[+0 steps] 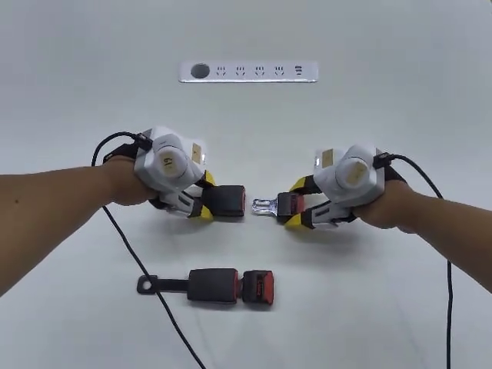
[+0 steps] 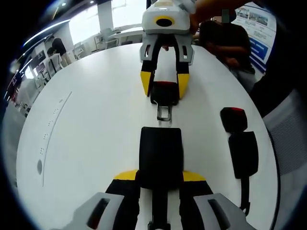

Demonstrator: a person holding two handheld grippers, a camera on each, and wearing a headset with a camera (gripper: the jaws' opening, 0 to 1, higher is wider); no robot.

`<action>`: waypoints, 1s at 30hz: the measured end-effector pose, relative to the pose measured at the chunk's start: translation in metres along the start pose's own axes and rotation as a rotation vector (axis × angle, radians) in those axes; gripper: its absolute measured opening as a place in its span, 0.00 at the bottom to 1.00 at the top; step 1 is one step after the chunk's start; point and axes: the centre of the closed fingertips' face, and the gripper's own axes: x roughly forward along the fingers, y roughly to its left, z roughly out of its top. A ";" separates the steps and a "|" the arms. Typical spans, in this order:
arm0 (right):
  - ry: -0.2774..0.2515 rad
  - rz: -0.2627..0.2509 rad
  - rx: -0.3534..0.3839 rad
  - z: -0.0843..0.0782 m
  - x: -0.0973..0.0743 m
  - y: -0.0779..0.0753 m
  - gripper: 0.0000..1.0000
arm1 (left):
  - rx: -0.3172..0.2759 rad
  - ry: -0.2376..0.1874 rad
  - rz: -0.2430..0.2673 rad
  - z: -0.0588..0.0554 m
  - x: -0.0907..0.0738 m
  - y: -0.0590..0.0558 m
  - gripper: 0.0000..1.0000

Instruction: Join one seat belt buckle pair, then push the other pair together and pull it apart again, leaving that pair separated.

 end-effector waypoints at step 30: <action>0.027 -0.034 0.057 -0.051 -0.047 -0.003 0.35 | 0.024 0.030 -0.011 -0.003 -0.001 0.002 0.32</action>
